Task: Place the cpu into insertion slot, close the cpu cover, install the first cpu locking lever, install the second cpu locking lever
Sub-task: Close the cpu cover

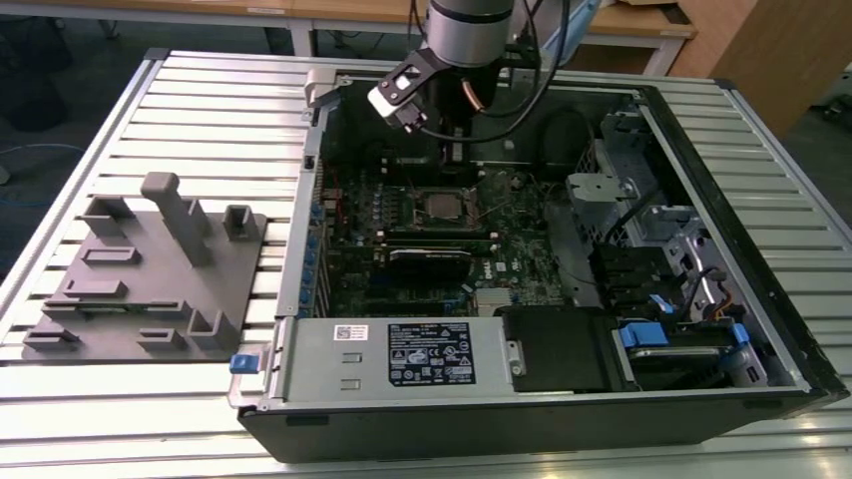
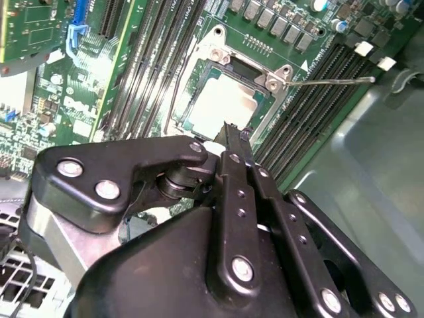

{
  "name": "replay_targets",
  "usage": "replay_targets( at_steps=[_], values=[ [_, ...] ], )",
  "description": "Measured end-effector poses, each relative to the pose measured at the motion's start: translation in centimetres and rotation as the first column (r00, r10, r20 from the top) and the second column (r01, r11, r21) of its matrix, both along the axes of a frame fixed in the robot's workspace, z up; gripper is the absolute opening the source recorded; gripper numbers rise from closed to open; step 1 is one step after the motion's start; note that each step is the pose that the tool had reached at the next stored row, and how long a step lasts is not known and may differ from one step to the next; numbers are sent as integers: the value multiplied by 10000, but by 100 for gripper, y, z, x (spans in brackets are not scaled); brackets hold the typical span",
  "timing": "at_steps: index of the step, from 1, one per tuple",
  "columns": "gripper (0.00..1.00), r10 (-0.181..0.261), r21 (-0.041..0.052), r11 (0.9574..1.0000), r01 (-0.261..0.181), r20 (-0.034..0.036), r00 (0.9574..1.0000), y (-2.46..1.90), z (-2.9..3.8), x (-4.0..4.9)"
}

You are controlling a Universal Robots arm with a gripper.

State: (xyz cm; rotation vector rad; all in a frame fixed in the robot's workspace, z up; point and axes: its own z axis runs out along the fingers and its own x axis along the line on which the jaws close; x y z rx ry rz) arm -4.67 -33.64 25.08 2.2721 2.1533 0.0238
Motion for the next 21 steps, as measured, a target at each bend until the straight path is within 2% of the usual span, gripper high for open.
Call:
replay_targets(
  at_steps=[7, 21],
  values=[
    [10, 0, 0, 10000, 0, -2, 10000, 0, 124, 0],
    [10, 0, -7, 10000, 0, -3, 10000, 0, 134, 0]
  ],
)
